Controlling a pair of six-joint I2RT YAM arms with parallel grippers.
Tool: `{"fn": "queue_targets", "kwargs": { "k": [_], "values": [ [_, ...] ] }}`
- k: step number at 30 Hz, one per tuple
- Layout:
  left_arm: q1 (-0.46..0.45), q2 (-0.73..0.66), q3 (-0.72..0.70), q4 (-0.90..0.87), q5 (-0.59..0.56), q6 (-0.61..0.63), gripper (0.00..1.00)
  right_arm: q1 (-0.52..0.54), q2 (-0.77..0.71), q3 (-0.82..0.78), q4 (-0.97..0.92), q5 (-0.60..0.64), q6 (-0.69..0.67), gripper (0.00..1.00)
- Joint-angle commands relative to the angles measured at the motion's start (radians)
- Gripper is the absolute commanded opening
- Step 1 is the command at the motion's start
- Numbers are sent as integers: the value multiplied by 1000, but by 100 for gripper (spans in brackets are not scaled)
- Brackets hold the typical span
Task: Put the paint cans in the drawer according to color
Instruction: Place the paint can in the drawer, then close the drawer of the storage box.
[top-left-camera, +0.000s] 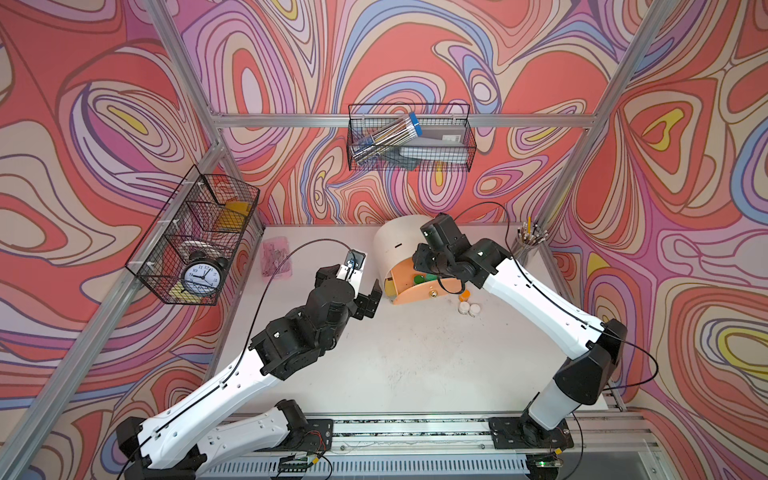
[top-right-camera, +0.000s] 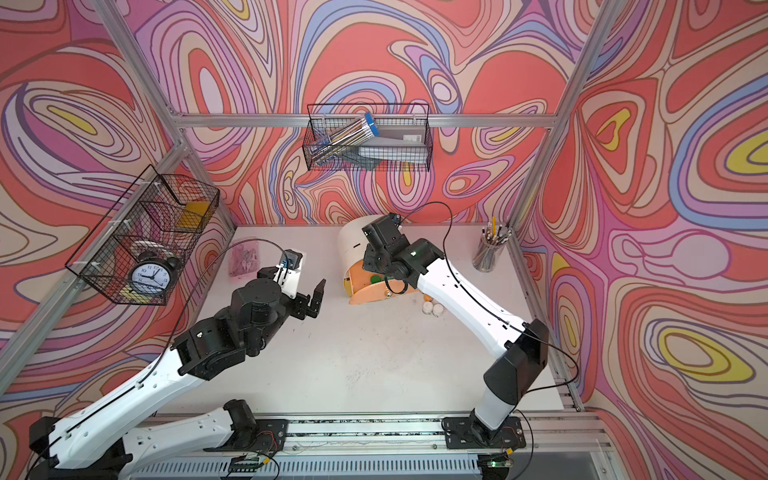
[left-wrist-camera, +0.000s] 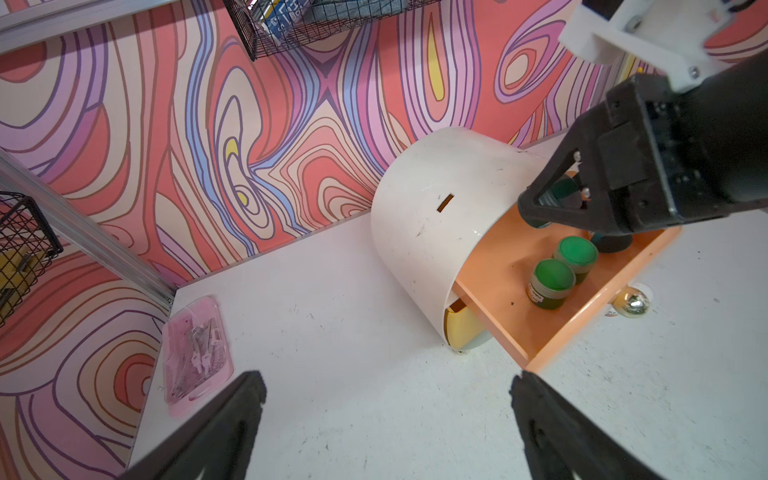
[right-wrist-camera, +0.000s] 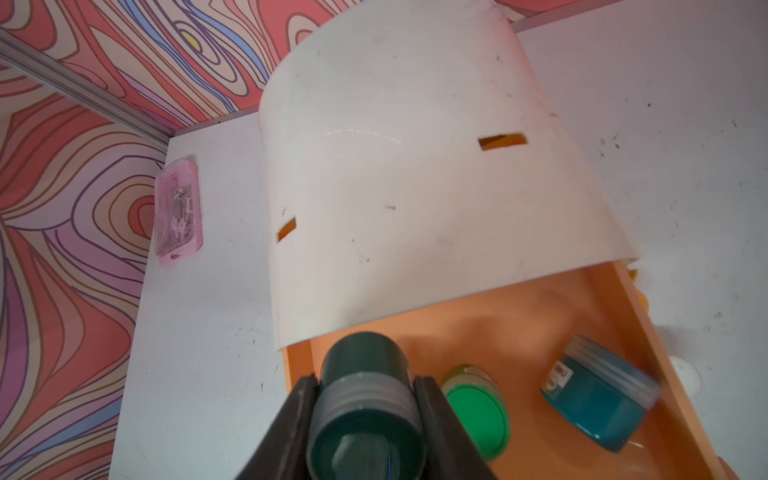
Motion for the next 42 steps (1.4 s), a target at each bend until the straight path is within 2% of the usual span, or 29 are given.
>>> {"fn": "queue_targets", "kwargs": {
  "k": [1, 3, 10, 13, 16, 19, 23, 24, 26, 30, 32, 36, 39, 42],
  "values": [
    [-1, -12, 14, -20, 9, -14, 99, 4, 19, 28, -21, -7, -16, 44],
    [-1, -12, 14, -21, 8, -14, 99, 7, 20, 32, -21, -9, -23, 52],
    [-2, -10, 14, -19, 1, -13, 99, 19, -8, 36, -33, 35, -74, 51],
    [2, -2, 14, -17, -6, -21, 99, 41, -73, -17, 8, 90, -238, 51],
    [34, 11, 22, -17, 36, -62, 99, 68, -215, -194, 135, 117, -427, 51],
    [141, 57, 60, -55, 152, -201, 99, 69, -375, -385, 256, 113, -469, 49],
    [352, 184, 139, -65, 517, -388, 99, 69, -528, -588, 377, 71, -459, 48],
    [375, 228, 168, -54, 578, -414, 99, 69, -547, -623, 390, 59, -450, 47],
    [376, 312, 234, -37, 617, -416, 97, 69, -571, -677, 409, 47, -435, 47],
    [377, 492, 374, -19, 600, -400, 96, 68, -607, -787, 496, 40, -409, 47],
    [376, 589, 470, -63, 577, -366, 92, 68, -615, -821, 529, 36, -403, 48],
    [375, 768, 665, -168, 501, -296, 91, 70, -620, -858, 565, 47, -401, 49],
    [375, 870, 773, -235, 461, -257, 91, 70, -624, -873, 580, 47, -400, 49],
    [376, 941, 856, -274, 474, -248, 91, 70, -621, -884, 597, 48, -403, 50]
  ]
}}
